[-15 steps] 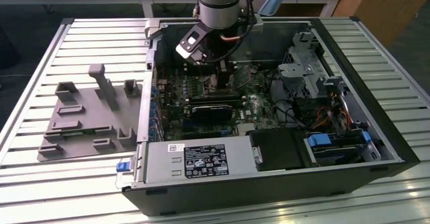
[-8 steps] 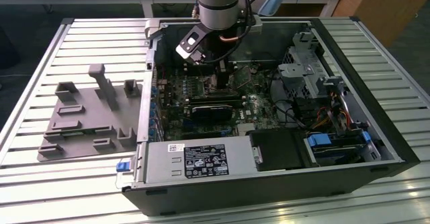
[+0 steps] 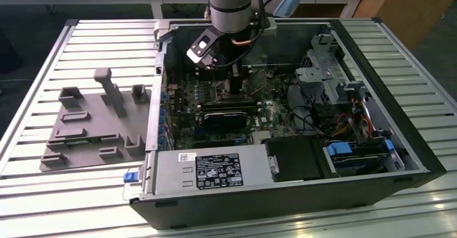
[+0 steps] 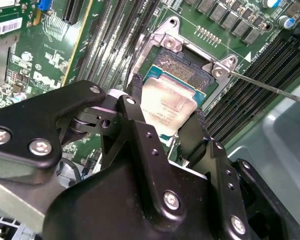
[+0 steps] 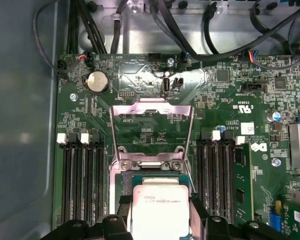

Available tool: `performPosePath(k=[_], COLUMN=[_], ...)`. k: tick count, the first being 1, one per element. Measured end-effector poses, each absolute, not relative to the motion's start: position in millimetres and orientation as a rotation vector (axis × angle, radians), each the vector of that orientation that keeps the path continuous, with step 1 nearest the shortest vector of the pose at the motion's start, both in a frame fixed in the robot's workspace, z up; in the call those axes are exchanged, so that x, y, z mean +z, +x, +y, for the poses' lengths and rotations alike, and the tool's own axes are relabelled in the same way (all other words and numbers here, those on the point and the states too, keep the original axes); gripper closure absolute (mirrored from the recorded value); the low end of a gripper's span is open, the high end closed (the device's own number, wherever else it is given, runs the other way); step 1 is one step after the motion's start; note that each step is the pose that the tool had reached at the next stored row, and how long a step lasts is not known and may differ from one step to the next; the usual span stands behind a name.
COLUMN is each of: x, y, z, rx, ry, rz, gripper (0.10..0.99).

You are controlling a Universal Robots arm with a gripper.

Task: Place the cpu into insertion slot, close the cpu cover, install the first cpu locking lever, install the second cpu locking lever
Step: 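Place the cpu into insertion slot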

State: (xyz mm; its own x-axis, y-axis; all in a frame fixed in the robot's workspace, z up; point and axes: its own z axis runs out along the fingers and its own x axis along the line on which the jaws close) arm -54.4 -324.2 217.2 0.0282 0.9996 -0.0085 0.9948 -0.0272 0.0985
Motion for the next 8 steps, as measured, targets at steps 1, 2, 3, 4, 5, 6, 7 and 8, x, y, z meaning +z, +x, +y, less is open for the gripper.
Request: performPosePath(k=[1, 2, 3, 4, 5, 6, 7, 8], x=[216.5, 215.7, 214.8, 213.7, 212.4, 211.0, 209.7, 208.4], y=[-54.9, -55.4, -55.9, -56.2, -56.5, -56.7, -56.8, -56.9], z=[-323.7, -323.3, -322.9, -322.6, -322.3, -322.0, -321.8, -321.7], rx=[0.094, 0.094, 0.093, 0.094, 0.095, 0.096, 0.096, 0.097], ry=[2.197, 2.198, 2.199, 2.2, 2.2, 2.2, 2.2, 2.2], rz=[2.132, 2.129, 2.125, 2.124, 2.123, 2.122, 2.122, 2.121], gripper=[0.549, 0.549, 0.549, 0.549, 0.549, 0.549, 0.549, 0.549])
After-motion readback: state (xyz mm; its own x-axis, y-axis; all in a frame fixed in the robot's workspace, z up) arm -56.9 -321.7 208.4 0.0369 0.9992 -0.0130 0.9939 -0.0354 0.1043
